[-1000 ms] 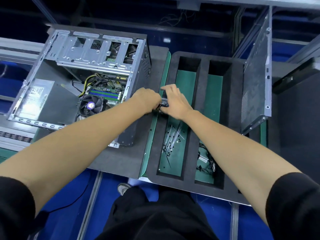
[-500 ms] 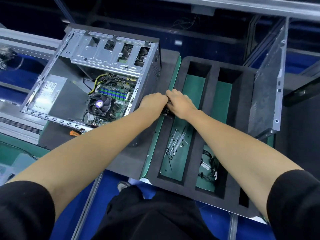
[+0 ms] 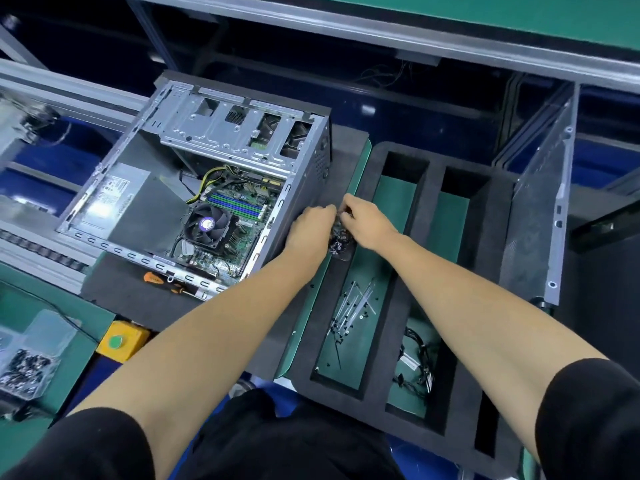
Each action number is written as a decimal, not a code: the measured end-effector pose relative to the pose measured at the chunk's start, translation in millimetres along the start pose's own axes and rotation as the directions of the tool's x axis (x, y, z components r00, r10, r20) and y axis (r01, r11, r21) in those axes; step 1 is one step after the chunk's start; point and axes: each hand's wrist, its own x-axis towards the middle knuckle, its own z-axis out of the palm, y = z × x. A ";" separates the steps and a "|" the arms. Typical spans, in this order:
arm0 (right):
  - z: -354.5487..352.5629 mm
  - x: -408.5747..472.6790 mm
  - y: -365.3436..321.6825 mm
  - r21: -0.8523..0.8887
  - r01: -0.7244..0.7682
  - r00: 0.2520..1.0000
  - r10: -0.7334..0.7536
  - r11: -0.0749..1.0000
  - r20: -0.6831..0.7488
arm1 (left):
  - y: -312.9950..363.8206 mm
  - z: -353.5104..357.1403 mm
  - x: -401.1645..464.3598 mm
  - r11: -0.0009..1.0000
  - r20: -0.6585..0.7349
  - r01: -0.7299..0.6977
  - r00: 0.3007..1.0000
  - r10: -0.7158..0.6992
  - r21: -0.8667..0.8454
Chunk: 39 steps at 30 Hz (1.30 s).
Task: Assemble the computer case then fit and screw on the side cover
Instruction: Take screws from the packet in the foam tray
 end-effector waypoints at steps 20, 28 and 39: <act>-2.7 9.8 6.4 0.163 -0.147 0.985 0.159 0.976 -0.064 | -5.1 30.0 15.5 0.994 0.132 0.087 0.987 -0.095 0.067; -3.3 10.5 4.3 0.119 -0.133 0.988 0.142 0.984 -0.068 | -1.9 25.6 21.8 0.988 0.231 0.088 0.966 -0.116 0.126; -3.4 12.2 4.9 0.118 -0.157 0.985 0.163 0.981 -0.047 | -5.1 20.7 20.2 0.994 0.179 0.100 0.978 -0.104 0.035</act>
